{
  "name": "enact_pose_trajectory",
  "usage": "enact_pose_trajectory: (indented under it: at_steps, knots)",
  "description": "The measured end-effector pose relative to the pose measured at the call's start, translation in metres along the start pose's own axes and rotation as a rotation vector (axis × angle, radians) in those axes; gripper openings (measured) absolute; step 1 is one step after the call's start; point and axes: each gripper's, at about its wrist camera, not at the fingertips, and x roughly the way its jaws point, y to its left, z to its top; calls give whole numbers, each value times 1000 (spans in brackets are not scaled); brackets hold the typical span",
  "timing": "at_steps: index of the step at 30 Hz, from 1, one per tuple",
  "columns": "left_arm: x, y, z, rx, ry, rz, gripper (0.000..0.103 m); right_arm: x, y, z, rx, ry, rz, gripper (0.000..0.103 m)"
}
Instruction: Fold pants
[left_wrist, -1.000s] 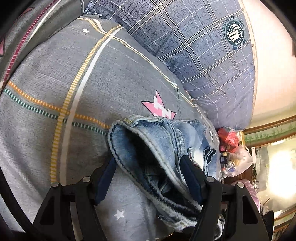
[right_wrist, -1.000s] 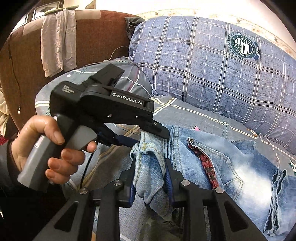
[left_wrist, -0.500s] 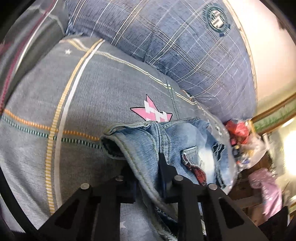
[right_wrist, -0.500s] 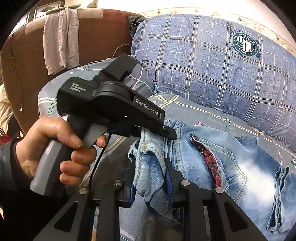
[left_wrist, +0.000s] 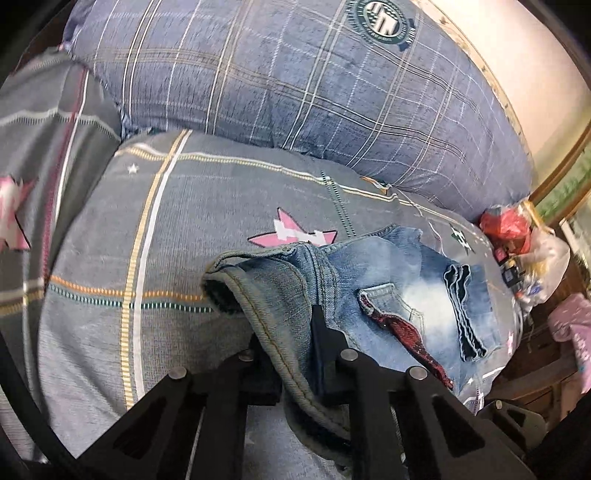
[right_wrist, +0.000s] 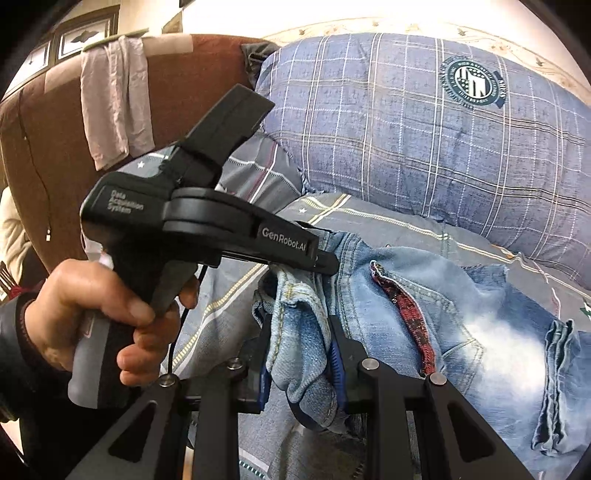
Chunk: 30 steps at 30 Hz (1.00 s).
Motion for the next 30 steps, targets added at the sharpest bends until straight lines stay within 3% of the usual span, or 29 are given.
enact_pose_trajectory:
  at_steps: [17, 30]
  knots:
    - [-33, -81, 19, 153, -65, 69, 13, -57, -37, 1, 92, -141, -21, 28]
    - [-27, -172, 35, 276, -74, 36, 12, -109, -87, -11, 219, -244, -78, 28]
